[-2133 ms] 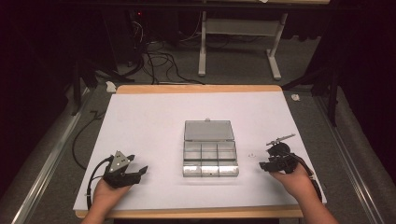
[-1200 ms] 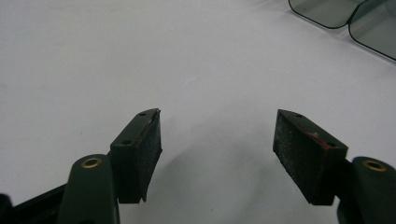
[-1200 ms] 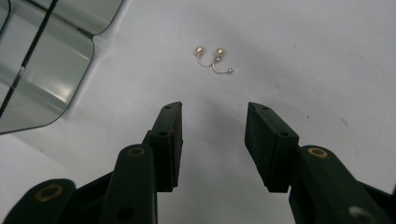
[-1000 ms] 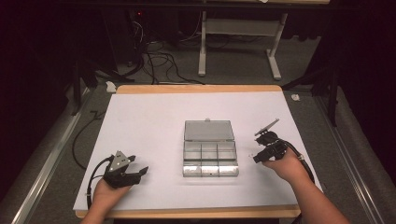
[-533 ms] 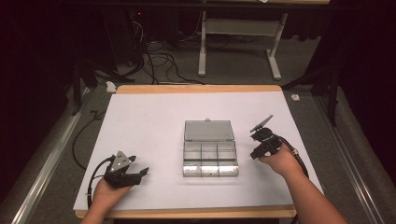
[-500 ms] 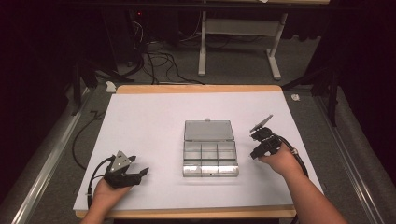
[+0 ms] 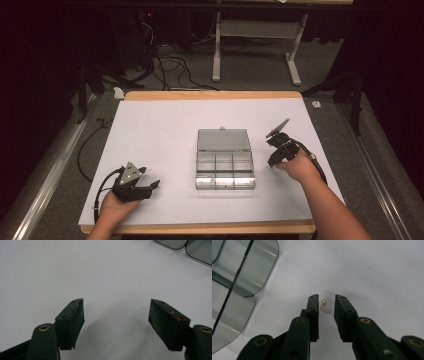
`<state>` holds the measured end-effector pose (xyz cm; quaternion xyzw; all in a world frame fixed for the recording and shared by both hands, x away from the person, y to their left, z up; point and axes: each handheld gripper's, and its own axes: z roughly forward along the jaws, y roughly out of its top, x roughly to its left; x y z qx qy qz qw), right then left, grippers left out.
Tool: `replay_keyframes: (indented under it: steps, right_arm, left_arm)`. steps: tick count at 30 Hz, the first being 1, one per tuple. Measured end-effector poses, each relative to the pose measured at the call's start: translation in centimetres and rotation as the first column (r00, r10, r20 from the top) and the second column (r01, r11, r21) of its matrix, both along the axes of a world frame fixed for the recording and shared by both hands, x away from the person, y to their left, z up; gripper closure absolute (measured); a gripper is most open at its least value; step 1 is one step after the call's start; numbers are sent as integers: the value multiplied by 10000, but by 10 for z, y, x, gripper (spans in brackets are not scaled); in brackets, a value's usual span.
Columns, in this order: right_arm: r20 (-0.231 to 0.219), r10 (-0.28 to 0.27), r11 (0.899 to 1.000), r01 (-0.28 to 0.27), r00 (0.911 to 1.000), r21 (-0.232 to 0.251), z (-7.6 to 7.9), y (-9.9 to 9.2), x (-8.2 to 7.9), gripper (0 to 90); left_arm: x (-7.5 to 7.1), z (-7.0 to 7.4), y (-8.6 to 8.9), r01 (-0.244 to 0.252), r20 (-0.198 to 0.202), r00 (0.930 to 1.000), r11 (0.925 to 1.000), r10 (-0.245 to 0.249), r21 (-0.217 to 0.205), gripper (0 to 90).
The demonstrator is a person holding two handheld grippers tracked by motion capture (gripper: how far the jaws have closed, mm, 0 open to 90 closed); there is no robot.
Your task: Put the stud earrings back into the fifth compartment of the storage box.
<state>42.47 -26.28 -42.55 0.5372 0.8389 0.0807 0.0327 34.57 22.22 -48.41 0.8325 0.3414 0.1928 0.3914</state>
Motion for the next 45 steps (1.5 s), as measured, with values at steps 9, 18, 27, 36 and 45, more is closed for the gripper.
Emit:
replay_keyframes:
  steps: [9, 18, 27, 36, 45]
  right_arm:
    - [-190, -51, 10000, 51, 9998, -20, -6, 3, 7, 773]
    - [-274, 51, 9999, -55, 9996, -119, -11, 7, 12, 803]
    - [-296, 17, 9998, -23, 9996, -190, -13, 7, 12, 840]
    - [-306, 83, 9995, -92, 9995, -291, -12, 9, 10, 841]
    - [-295, 194, 9994, -202, 9994, -287, -11, 10, 8, 861]
  left_arm:
    - [0, 0, 0, 8, -28, 10000, 10000, -8, -60, 296]
    - [0, 0, 0, 25, -17, 10000, 10000, -25, -13, 296]
    - [0, 0, -1, 35, -39, 10000, 10000, -35, 70, 297]
    - [0, 0, -2, 62, -30, 10000, 9999, -61, 130, 297]
    - [0, 0, -2, 70, -47, 10000, 9997, -69, 216, 297]
